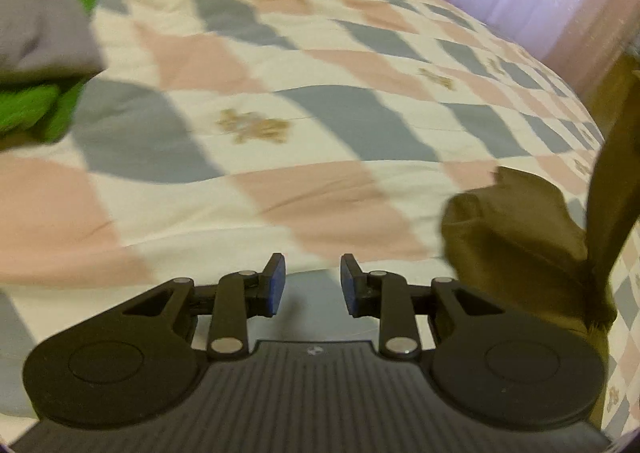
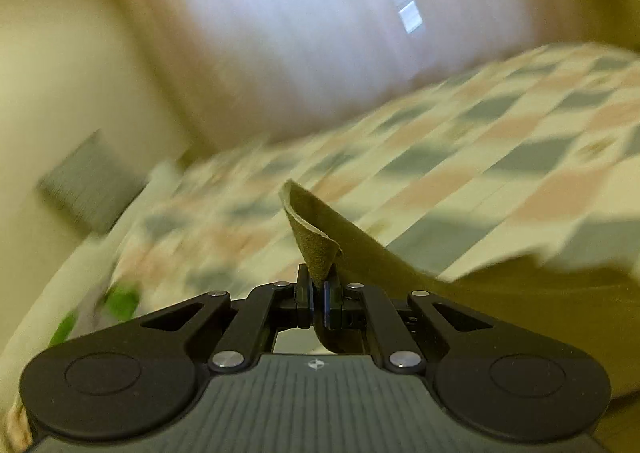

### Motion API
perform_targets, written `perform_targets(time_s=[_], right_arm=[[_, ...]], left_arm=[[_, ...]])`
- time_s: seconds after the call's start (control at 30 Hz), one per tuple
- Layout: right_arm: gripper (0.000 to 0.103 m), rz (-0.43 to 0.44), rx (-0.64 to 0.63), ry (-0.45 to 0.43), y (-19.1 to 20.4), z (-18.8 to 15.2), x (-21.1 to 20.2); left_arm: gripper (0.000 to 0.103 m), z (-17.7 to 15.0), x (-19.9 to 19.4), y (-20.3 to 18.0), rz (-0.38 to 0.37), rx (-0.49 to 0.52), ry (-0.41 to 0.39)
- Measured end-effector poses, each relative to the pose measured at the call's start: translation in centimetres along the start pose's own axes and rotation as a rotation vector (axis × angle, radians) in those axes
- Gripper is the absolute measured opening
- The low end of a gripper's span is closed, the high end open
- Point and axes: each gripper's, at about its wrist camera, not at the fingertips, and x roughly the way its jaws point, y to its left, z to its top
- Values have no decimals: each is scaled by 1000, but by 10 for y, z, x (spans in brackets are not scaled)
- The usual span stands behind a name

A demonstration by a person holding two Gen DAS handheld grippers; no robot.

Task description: Fold clothes

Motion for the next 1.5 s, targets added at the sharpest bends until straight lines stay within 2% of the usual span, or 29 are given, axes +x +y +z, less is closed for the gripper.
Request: perform_targets(time_s=[0.17, 0.2, 0.23, 0.27, 0.3, 0.37, 0.43, 0.5, 0.57, 0.63, 0.7, 0.77, 0.83, 0.97, 1.03, 1.1, 1.13, 1.17, 1.2, 1.23, 1.27, 1.3, 1.33, 1.43, 1.5], right_arm=[[6, 77, -19, 212, 51, -89, 62], [10, 73, -29, 275, 54, -110, 71], [17, 51, -26, 333, 51, -126, 83], [18, 27, -23, 391, 47, -141, 95], [24, -8, -16, 449, 40, -152, 102], [27, -45, 16, 496, 29, -162, 93], [48, -31, 38, 427, 16, -148, 56], [56, -54, 18, 331, -1, -124, 14], [56, -132, -31, 285, -26, -106, -18], [56, -265, -142, 282, -51, -100, -50], [56, -405, -310, 286, -72, -102, -75], [56, -506, -499, 336, -89, -112, -79], [53, -555, -648, 388, -101, -124, -74], [52, -562, -804, 424, -113, -136, -65], [52, -561, -836, 425, -118, -143, -56], [52, -561, -855, 413, -124, -146, -61], [51, -553, -862, 409, -128, -147, -64], [50, -549, -877, 407, -131, -147, -67], [45, -547, -908, 406, -133, -149, -62], [36, -542, -943, 407, -135, -150, -60], [30, -529, -976, 409, -136, -152, -59], [11, -510, -996, 410, -139, -152, -59], [4, -499, -988, 409, -143, -151, -60], [1, -475, -868, 351, -159, -139, -73], [1, -467, -695, 309, -177, -124, -87]], left_arm=[[25, -17, 10, 37, -19, -70, 47], [25, -20, 13, 41, -20, -83, 62], [25, -24, 18, 43, -24, -93, 82], [26, -27, 22, 42, -37, -99, 100], [27, -29, 25, 41, -57, -104, 117], [34, -33, 29, 34, -112, -115, 133], [38, -36, 31, 25, -168, -140, 140], [39, -38, 33, 18, -220, -185, 150], [39, -39, 35, 12, -257, -226, 160], [39, -40, 36, 5, -274, -245, 167], [39, -40, 37, -2, -282, -252, 169], [46, -36, 37, -7, -278, -249, 159], [52, -31, 43, -7, -251, -276, 147], [62, -24, 59, 0, -188, -358, 141], [63, -22, 71, 0, -162, -379, 152], [62, -22, 82, -5, -143, -348, 164], [54, -22, 88, -9, -136, -330, 171], [28, -21, 91, -14, -136, -320, 177], [13, -20, 94, -18, -137, -310, 182], [5, -18, 96, -22, -140, -300, 184], [5, -16, 94, -27, -156, -288, 171], [5, -13, 90, -33, -180, -272, 152], [5, -10, 85, -41, -201, -250, 132], [5, -5, 74, -65, -262, -196, 93], [5, -7, 71, -78, -297, -169, 87]])
